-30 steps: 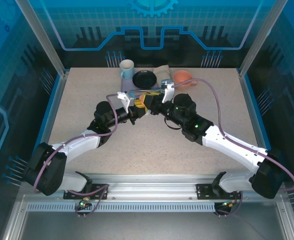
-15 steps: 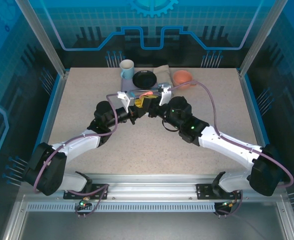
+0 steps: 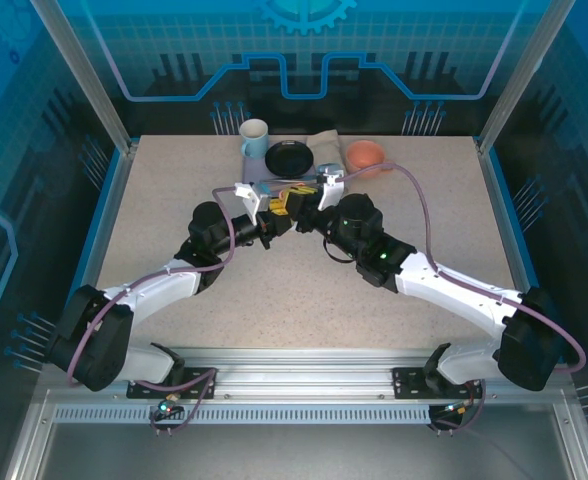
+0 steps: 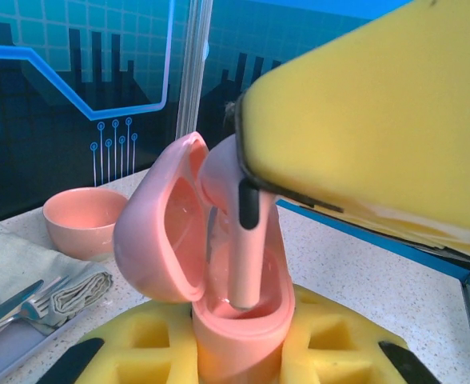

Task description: Insert the wireless bluetooth earbuds into the charging case

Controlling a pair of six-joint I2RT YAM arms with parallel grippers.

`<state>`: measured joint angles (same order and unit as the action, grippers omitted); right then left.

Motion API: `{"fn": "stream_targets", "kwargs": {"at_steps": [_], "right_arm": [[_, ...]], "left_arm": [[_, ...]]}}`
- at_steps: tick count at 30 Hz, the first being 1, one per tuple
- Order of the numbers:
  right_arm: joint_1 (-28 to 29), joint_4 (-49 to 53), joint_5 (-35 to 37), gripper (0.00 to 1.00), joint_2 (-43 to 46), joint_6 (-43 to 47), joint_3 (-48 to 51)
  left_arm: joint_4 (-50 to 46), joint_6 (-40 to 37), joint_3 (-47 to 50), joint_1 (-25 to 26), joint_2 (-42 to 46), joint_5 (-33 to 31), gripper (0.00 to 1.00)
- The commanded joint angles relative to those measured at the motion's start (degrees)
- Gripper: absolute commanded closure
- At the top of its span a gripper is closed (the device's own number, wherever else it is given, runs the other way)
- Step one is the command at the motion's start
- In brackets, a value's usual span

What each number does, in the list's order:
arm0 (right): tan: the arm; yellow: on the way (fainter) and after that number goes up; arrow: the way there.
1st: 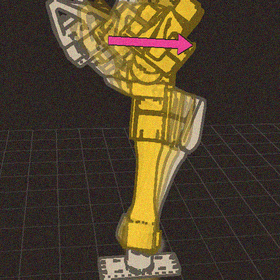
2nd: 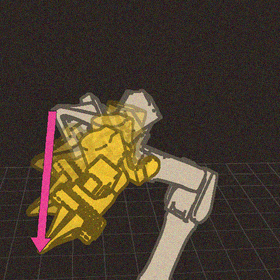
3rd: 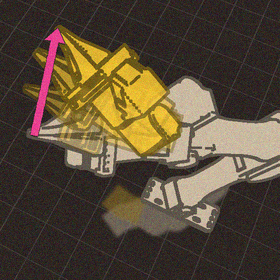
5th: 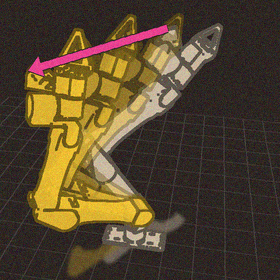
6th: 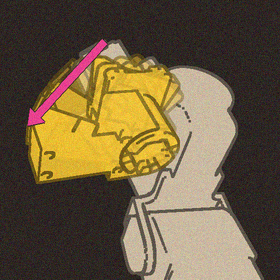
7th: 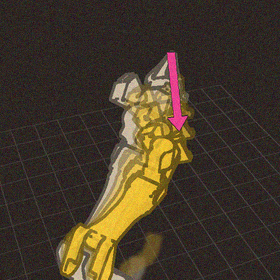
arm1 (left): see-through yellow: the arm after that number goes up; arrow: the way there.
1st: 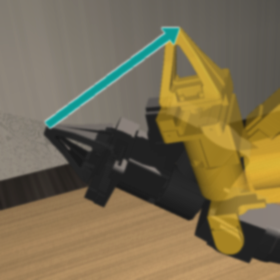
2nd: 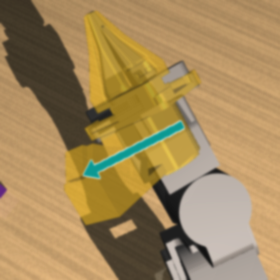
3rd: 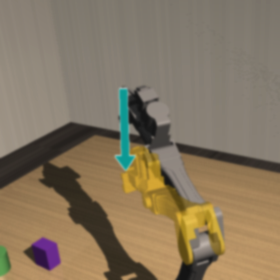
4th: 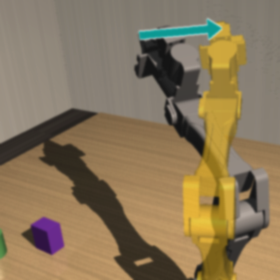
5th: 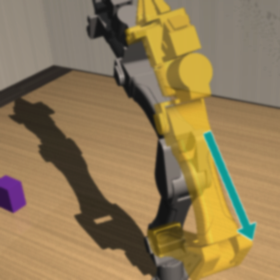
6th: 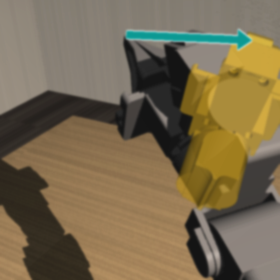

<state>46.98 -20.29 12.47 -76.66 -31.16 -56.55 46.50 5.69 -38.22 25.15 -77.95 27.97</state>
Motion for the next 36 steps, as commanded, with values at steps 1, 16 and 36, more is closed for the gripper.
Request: {"fn": "stream_targets", "kwargs": {"at_steps": [1,16,36], "right_arm": [[0.74,-2.18,1.85,0.84,-0.45,1.54,-0.39],[0.65,-1.50,1.95,0.84,0.75,2.11,1.96],[-0.83,3.24,1.24,0.58,2.75,-1.98,-0.25]], "left_arm": [[-0.03,0.13,-1.58,0.32,1.65,1.66,1.00],[-0.98,-0.66,-2.04,0.31,2.50,1.62,1.00],[0.02,0.00,-1.51,0.29,1.83,1.53,1.00]]}}
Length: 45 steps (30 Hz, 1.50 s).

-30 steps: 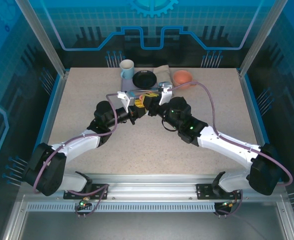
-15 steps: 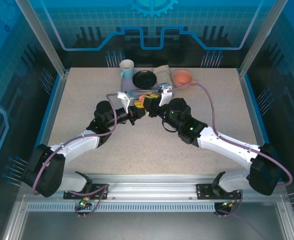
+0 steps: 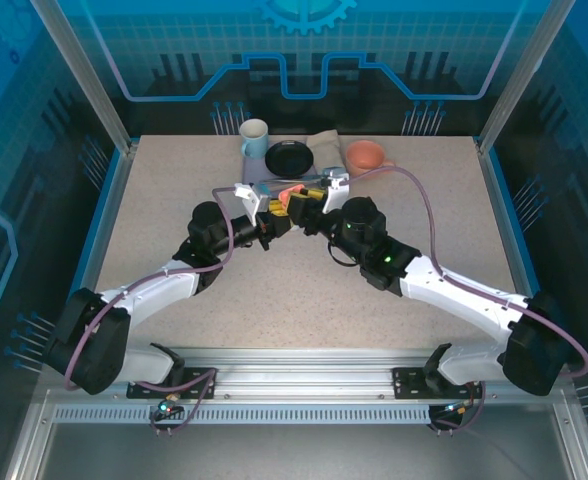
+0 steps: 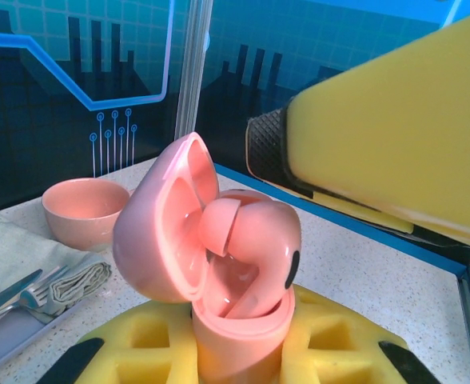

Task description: Insert the wireless bluetooth earbuds into the charging case

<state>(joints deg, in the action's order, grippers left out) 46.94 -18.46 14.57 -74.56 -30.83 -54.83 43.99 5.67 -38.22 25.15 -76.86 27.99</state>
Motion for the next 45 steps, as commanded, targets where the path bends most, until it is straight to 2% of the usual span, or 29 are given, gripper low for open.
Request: {"fn": "stream_targets", "kwargs": {"at_steps": [1,5,11,18,30,45], "right_arm": [[-1.07,1.62,-1.47,0.57,0.54,-3.04,-2.31],[-2.89,2.69,-4.03,0.48,0.88,-7.50,-4.28],[-5.75,12.36,-8.76,0.33,1.19,-14.01,-9.83],[-6.19,18.79,-16.32,0.32,-0.91,-18.09,-14.43],[-5.29,19.19,-18.70,0.33,-4.80,-18.28,-16.71],[-2.67,21.80,-17.79,0.34,-1.95,-19.68,-13.43]], "left_arm": [[2.52,0.04,-1.35,0.31,0.72,1.51,1.00],[2.84,0.17,-0.93,0.32,0.75,1.45,1.00],[3.47,0.43,-0.43,0.34,0.40,1.41,1.00],[3.35,0.01,-0.46,0.31,0.18,1.61,1.00],[3.38,0.21,-0.67,0.21,0.13,1.74,1.00],[3.34,-0.17,-0.98,0.25,-0.57,1.45,1.00]]}}
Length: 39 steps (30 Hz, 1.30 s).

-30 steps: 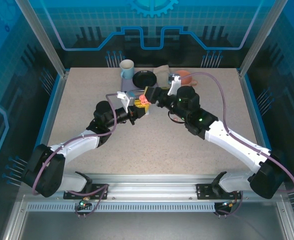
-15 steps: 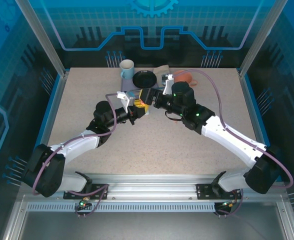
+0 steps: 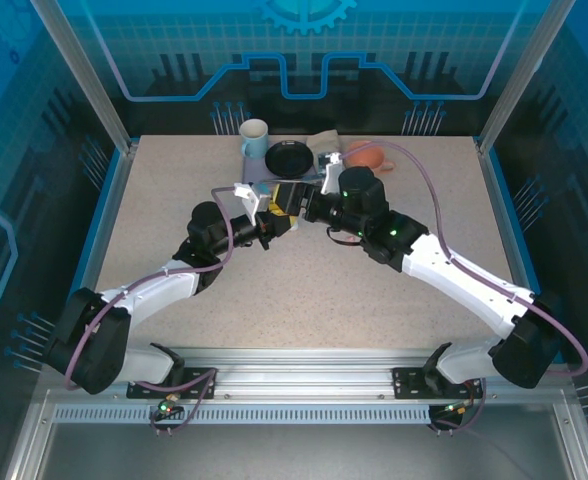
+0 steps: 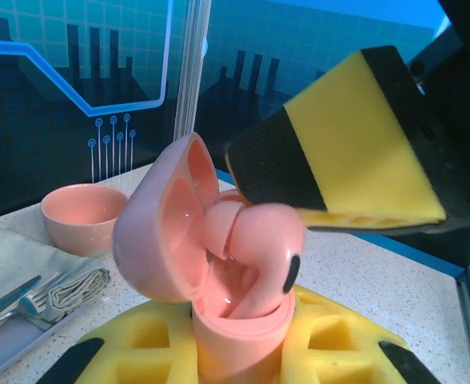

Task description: Insert the wireless bluetooth earbuds into the charging case

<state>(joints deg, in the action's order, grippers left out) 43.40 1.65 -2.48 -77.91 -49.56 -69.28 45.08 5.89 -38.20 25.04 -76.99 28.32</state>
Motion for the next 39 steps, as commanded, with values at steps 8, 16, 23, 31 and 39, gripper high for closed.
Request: {"fn": "stream_targets", "kwargs": {"at_steps": [8,16,23,31,39], "right_arm": [[1.08,2.31,1.47,0.33,2.40,-0.51,1.35],[0.37,5.58,6.33,0.32,6.10,3.56,0.11],[1.08,12.89,4.51,0.32,3.82,5.44,-6.16],[-9.03,23.20,11.22,0.32,6.49,6.11,-3.76],[-18.06,34.58,15.01,0.33,-5.11,12.66,-0.94]], "left_arm": [[2.64,0.04,-1.17,0.38,-0.61,1.23,1.00],[2.23,-0.08,-0.83,0.44,0.00,1.48,1.00],[2.03,-0.27,-1.08,0.40,0.09,2.57,1.00],[-2.95,-3.37,-1.27,0.36,1.91,0.76,1.00],[-3.92,-4.04,0.97,0.32,4.70,-0.11,1.00]]}}
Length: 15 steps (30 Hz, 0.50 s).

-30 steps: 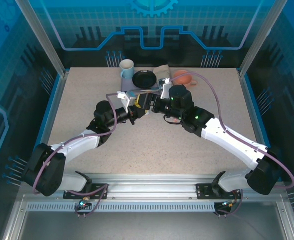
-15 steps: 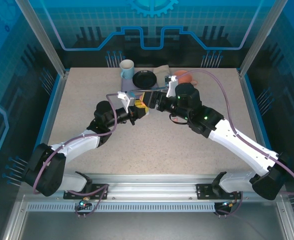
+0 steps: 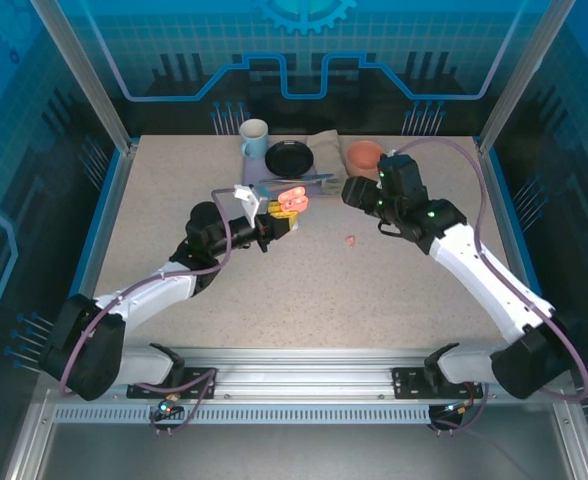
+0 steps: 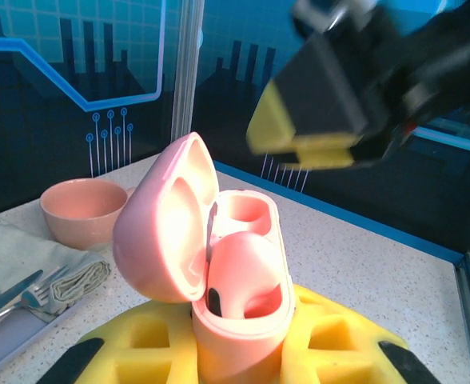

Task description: Insert the wireless bluetooth earbuds into the charging case

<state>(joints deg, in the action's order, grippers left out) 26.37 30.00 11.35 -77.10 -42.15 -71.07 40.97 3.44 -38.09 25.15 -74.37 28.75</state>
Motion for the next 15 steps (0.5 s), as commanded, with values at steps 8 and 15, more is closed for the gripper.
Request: {"fn": "stream_targets", "kwargs": {"at_steps": [8,15], "right_arm": [[-1.01,13.00,2.01,0.40,-27.13,17.68,-9.96],[-0.62,15.74,2.82,0.42,-36.12,20.07,-15.59]], "left_arm": [[-0.74,-1.77,1.97,0.18,3.70,-0.73,1.00],[-0.90,-2.28,2.15,0.23,3.96,-0.99,1.00]]}}
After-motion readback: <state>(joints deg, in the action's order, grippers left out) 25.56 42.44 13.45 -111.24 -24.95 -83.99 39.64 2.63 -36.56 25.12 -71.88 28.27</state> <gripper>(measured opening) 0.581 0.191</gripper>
